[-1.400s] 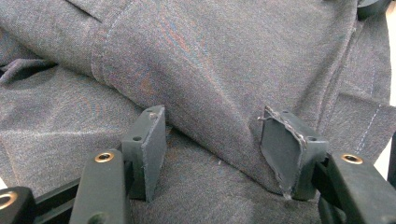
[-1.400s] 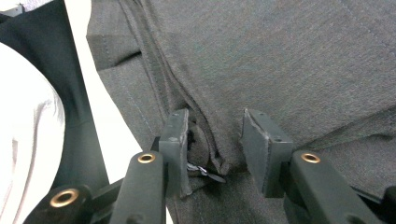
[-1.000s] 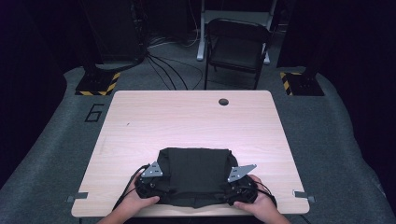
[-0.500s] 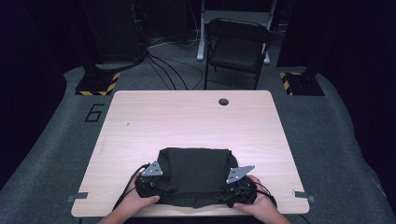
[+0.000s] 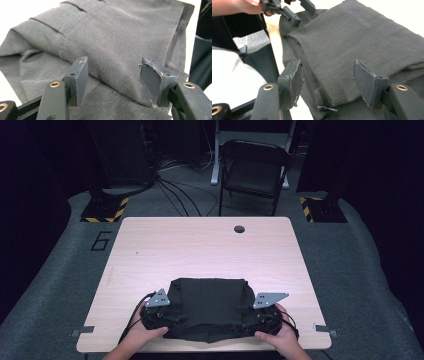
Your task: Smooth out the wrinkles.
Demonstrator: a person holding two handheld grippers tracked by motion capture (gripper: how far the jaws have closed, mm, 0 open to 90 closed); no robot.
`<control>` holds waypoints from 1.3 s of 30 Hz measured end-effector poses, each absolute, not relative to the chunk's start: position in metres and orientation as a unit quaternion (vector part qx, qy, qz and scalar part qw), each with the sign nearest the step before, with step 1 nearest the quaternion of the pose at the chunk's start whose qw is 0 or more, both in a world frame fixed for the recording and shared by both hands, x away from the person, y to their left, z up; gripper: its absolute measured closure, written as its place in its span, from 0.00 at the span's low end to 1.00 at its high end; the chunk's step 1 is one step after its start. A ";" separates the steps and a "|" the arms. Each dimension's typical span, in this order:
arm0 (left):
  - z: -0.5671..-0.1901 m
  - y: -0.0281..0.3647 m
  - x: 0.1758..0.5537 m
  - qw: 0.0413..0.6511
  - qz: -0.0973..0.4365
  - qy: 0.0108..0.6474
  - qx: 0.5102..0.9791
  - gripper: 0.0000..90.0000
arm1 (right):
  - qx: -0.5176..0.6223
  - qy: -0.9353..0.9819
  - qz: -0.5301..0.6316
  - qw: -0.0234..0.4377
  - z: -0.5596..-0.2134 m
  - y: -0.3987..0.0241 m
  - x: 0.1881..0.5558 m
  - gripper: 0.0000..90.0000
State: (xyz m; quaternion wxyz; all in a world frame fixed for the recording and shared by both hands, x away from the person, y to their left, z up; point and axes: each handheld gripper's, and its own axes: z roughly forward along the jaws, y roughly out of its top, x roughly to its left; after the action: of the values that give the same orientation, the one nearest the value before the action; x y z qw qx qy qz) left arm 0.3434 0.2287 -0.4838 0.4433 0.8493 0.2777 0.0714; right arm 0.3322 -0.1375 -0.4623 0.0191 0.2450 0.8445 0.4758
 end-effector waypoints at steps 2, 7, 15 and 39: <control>-0.480 0.231 0.344 0.447 0.071 0.281 0.846 0.44 | 0.259 0.841 0.474 0.032 -0.459 -0.140 0.334 0.43; -0.474 0.238 0.352 0.454 0.079 0.291 0.838 0.43 | 0.283 0.835 0.467 0.059 -0.454 -0.147 0.342 0.42; -0.469 0.255 0.365 0.457 0.103 0.325 0.821 0.43 | 0.333 0.823 0.453 0.078 -0.457 -0.160 0.358 0.41; -0.472 0.303 0.381 0.441 0.154 0.407 0.785 0.43 | 0.381 0.804 0.440 0.123 -0.445 -0.165 0.376 0.38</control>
State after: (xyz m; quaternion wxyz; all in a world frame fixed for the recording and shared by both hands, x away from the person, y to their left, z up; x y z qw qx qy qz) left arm 0.3811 0.3030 -0.4721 0.4413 0.7850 0.4066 0.1541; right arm 0.3757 -0.1655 -0.4449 0.1233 0.3806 0.8037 0.4404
